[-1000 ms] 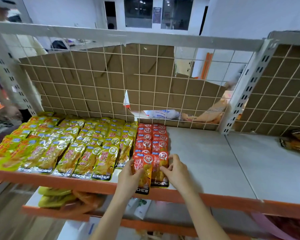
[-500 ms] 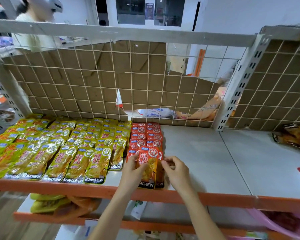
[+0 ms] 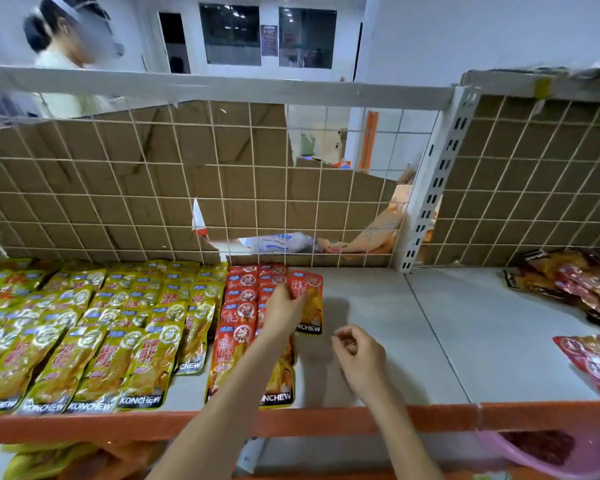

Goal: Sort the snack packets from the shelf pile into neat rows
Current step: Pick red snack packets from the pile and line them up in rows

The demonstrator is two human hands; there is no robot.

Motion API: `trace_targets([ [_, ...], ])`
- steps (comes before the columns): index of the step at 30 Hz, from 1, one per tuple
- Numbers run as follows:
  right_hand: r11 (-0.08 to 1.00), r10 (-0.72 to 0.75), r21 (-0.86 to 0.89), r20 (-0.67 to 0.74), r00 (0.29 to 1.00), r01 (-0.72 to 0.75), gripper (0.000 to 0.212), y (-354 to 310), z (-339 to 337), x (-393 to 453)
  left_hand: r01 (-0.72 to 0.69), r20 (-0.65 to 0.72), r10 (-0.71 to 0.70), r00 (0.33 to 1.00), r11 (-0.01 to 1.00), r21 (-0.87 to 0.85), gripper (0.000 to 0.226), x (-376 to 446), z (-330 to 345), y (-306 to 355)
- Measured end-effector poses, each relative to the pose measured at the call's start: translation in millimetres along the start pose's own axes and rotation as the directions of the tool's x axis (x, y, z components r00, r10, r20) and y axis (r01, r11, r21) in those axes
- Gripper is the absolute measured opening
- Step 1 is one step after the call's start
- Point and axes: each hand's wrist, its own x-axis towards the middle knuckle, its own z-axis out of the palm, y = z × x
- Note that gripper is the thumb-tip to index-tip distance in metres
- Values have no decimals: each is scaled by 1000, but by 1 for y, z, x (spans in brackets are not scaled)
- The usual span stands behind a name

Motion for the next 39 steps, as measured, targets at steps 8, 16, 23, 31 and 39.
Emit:
trace_targets([
  [8,985,-97,-142,8,995,97,5,32,-8,-6,72,-55,-54,997,917,392,38,59,39,25],
  [16,960,-165,-210,106,981,184,9,37,-9,-6,-267,86,320,943,581,769,54,63,48,-3],
  [23,832,-377,-433,14,926,345,26,37,-4,-14,-395,275,370,887,304,867,52,71,46,-37],
  [31,734,-388,-584,59,920,347,27,33,-6,-27,-399,300,322,898,307,864,54,66,42,-30],
  [39,751,-302,-588,98,948,300,29,24,-10,-25,-414,317,315,895,318,853,55,69,42,-34],
])
